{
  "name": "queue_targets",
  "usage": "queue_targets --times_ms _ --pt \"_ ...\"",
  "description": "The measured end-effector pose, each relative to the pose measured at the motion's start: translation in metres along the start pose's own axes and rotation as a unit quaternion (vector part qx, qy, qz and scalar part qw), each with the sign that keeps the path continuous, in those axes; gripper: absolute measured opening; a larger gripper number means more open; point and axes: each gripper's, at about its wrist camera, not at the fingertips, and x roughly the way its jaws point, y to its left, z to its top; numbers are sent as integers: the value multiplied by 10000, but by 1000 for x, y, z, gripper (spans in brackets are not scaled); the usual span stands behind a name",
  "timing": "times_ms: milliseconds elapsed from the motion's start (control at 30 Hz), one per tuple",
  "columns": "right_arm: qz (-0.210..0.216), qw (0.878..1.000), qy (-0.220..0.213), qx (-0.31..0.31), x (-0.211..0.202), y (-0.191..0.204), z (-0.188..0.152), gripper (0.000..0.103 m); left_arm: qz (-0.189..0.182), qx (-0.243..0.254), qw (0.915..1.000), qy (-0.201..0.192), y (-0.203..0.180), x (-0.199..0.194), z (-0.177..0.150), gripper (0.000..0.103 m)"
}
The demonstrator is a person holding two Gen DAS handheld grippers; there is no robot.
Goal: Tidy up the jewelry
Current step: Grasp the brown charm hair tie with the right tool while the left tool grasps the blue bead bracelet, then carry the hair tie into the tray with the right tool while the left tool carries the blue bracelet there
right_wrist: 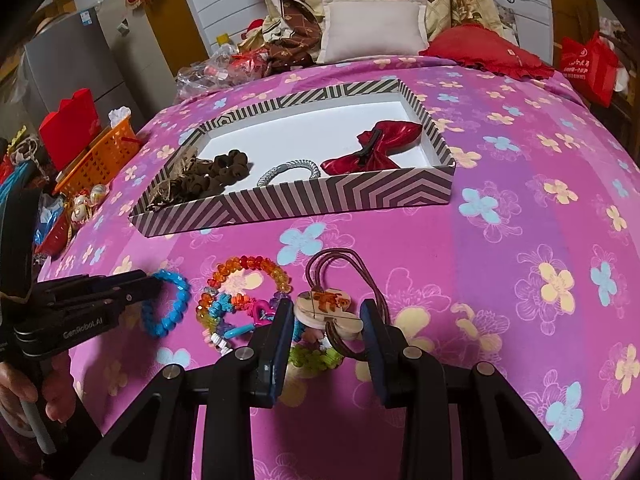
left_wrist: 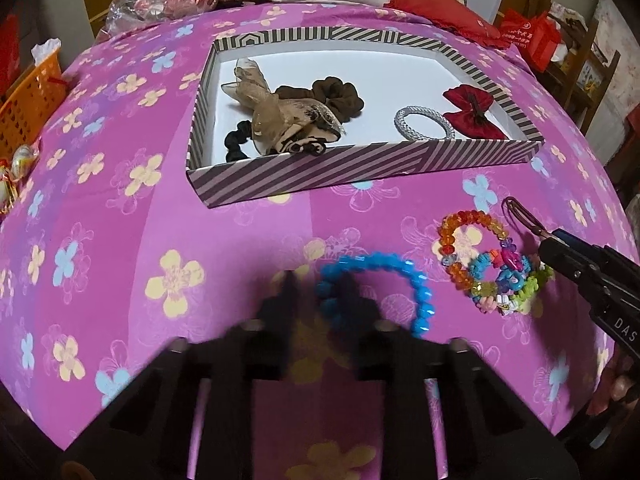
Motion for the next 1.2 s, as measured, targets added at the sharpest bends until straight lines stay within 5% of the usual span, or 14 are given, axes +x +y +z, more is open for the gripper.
queue_targets --times_ms 800,1200 --pt "-38 9994 -308 -153 -24 12 10 32 -171 -219 9985 -467 10 -46 3 7" --pt "-203 9991 234 -280 5 11 -4 37 -116 -238 9990 -357 13 -38 -1 7"
